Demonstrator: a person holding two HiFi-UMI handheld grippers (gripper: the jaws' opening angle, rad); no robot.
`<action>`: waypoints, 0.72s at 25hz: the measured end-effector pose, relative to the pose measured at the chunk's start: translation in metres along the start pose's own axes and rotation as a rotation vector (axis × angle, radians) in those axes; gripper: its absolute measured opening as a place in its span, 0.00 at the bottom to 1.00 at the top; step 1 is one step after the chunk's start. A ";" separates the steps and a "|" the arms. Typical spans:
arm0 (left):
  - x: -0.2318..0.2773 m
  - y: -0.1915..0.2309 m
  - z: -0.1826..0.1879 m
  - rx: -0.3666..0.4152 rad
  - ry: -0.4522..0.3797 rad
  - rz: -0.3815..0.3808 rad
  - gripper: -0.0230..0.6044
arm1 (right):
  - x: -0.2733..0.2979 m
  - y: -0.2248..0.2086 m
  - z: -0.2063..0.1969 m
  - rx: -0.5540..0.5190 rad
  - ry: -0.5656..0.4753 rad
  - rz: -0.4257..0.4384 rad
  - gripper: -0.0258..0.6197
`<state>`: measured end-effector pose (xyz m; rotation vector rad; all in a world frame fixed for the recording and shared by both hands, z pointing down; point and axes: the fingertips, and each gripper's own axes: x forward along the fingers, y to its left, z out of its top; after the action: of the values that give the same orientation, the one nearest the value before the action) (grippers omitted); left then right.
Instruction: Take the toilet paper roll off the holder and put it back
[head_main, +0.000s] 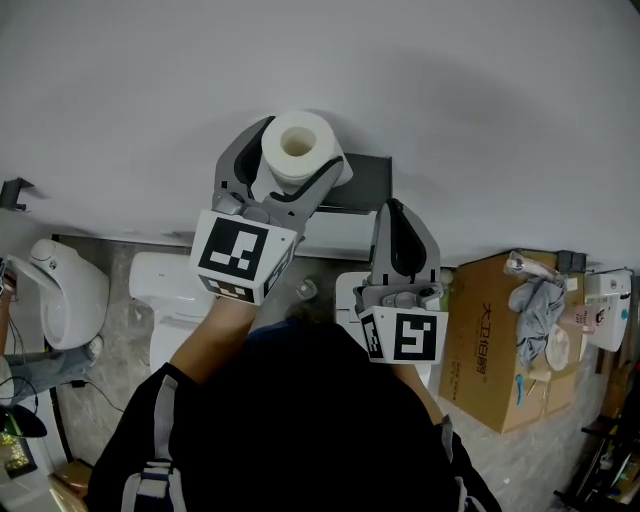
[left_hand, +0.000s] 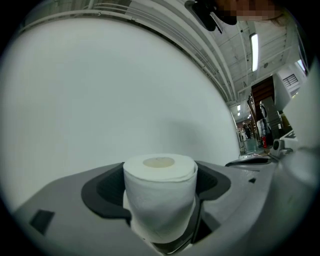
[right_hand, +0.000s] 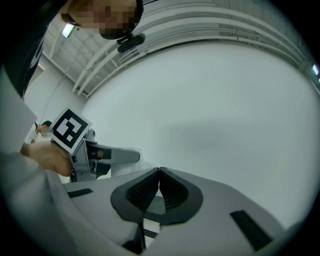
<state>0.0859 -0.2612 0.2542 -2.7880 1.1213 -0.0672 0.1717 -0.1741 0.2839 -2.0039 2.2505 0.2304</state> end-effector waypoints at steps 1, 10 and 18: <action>0.003 -0.003 0.000 -0.001 -0.001 -0.008 0.67 | -0.001 -0.002 0.000 0.000 0.001 -0.006 0.08; 0.028 -0.026 -0.004 -0.025 -0.001 -0.072 0.67 | -0.006 -0.015 -0.007 0.009 0.011 -0.037 0.08; 0.042 -0.034 -0.018 -0.055 0.033 -0.113 0.67 | -0.005 -0.022 -0.012 0.015 0.024 -0.059 0.08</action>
<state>0.1377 -0.2680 0.2763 -2.9074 0.9863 -0.0950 0.1943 -0.1740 0.2956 -2.0728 2.1961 0.1846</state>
